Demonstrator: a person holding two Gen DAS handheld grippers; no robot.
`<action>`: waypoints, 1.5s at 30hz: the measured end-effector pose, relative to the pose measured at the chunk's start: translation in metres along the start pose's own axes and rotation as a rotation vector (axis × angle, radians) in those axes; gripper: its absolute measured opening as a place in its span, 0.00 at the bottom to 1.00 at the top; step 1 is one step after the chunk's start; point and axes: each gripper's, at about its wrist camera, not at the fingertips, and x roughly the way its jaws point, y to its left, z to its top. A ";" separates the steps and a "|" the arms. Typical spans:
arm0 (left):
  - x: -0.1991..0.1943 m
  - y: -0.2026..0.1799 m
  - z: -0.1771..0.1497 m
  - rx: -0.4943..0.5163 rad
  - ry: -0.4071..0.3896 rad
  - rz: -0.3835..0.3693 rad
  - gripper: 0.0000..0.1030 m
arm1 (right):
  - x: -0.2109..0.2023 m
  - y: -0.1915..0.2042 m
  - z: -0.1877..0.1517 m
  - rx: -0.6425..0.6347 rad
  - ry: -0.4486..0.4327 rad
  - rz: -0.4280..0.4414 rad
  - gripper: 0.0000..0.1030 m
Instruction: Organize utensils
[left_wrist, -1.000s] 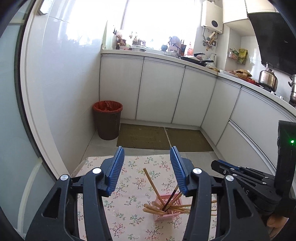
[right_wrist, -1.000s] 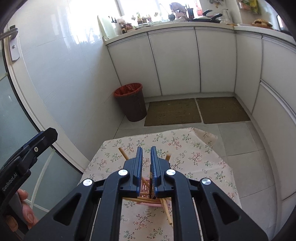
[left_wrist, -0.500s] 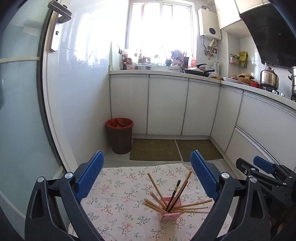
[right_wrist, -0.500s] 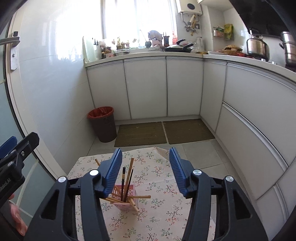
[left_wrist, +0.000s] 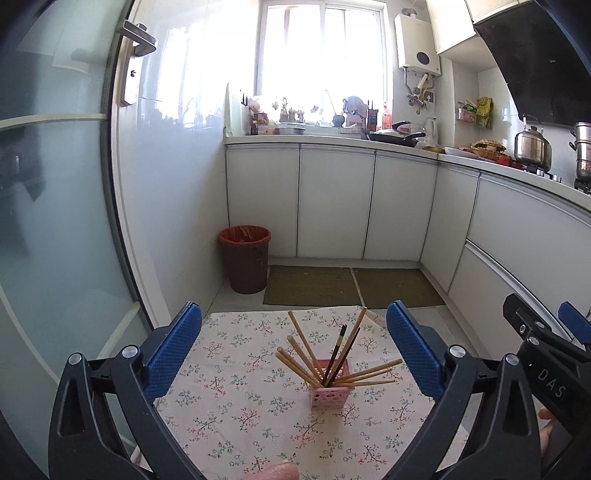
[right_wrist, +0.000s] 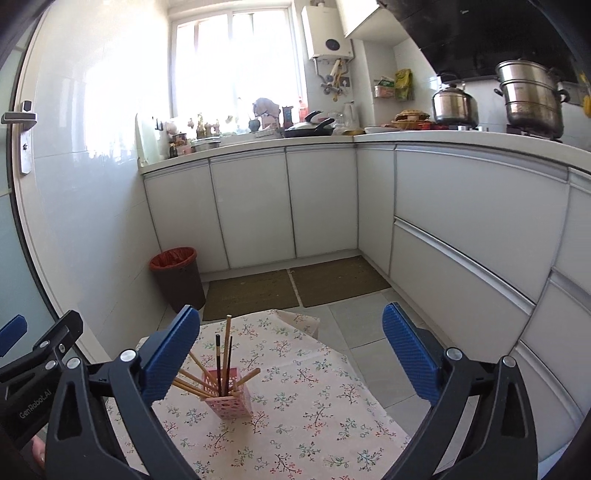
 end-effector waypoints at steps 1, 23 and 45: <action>-0.004 0.000 -0.003 -0.011 -0.013 0.002 0.93 | -0.004 -0.003 -0.003 0.007 -0.004 -0.014 0.94; -0.039 -0.018 -0.020 -0.009 0.031 0.015 0.93 | -0.029 -0.032 -0.023 0.011 0.060 -0.041 0.94; -0.042 -0.023 -0.020 0.002 0.024 0.031 0.93 | -0.031 -0.033 -0.022 0.007 0.066 -0.028 0.94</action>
